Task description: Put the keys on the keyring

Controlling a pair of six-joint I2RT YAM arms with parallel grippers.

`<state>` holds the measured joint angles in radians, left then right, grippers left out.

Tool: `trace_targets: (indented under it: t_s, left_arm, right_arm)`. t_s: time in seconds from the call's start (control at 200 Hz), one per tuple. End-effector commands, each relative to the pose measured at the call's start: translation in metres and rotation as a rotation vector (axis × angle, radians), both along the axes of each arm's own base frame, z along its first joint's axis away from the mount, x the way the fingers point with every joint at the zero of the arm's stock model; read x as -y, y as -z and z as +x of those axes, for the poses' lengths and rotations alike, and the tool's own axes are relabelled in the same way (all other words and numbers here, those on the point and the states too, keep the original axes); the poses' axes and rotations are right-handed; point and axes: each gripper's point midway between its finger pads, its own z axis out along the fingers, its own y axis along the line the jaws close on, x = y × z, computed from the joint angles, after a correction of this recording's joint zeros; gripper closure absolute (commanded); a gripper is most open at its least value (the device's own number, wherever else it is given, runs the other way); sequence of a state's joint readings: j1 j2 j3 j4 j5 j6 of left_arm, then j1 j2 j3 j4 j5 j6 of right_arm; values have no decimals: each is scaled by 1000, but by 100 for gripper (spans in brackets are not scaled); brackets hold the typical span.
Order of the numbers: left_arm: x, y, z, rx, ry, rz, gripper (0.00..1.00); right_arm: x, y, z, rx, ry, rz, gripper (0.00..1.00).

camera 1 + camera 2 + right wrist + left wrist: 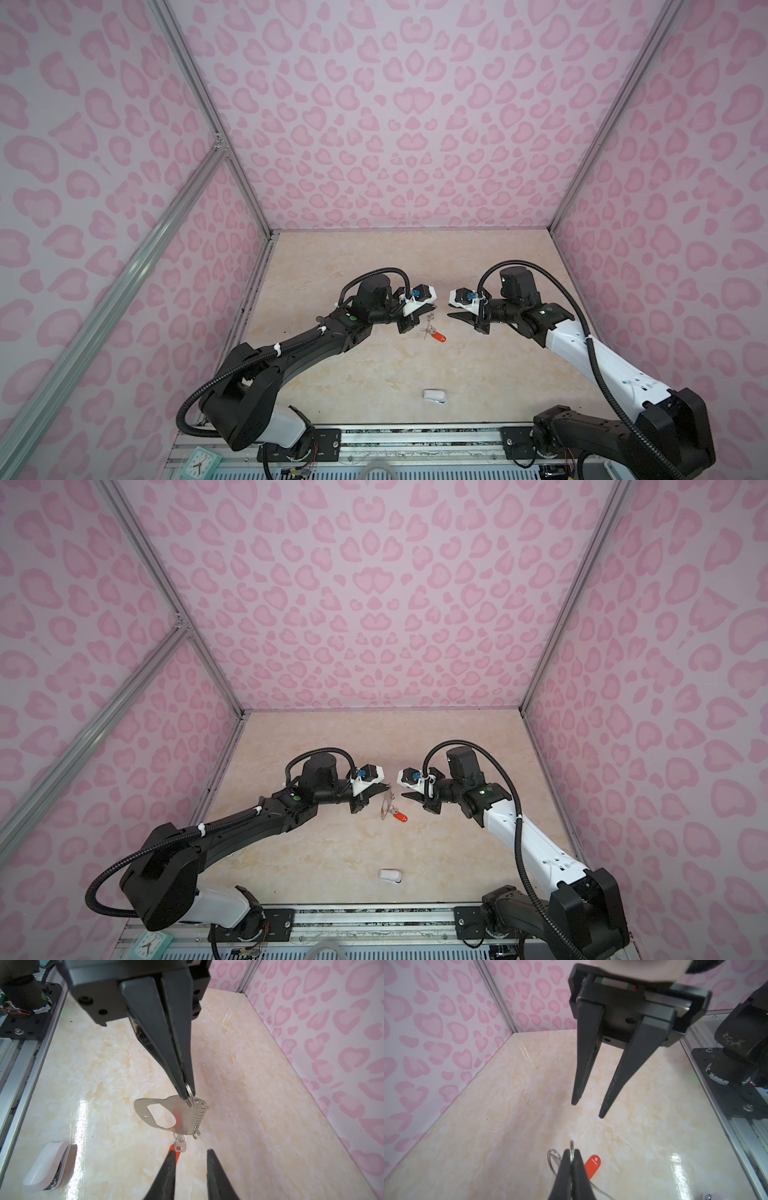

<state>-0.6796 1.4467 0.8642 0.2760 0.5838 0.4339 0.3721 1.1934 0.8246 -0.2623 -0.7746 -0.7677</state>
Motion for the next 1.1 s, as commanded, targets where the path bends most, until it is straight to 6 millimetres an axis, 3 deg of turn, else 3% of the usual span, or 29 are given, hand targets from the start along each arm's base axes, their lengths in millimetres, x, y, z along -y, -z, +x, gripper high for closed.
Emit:
trace_targets:
  t_s: [0.0, 0.35, 0.69, 1.0, 1.095]
  left_arm:
    - [1, -19, -5, 33, 36, -59, 97]
    - [3, -26, -11, 15, 87, -79, 97]
    - [3, -27, -16, 11, 133, -85, 97]
    - [3, -22, -21, 8, 161, -73, 97]
    - [3, -21, -23, 0, 170, -67, 97]
  right_arm:
    - [-4, -10, 7, 26, 25, 59, 72]
    - [-28, -33, 3, 34, -33, 183, 78]
    - [-35, -23, 1, 5, -69, 156, 84]
    - [-40, -26, -6, -12, -105, 179, 89]
    - [-41, -27, -7, -16, -107, 191, 96]
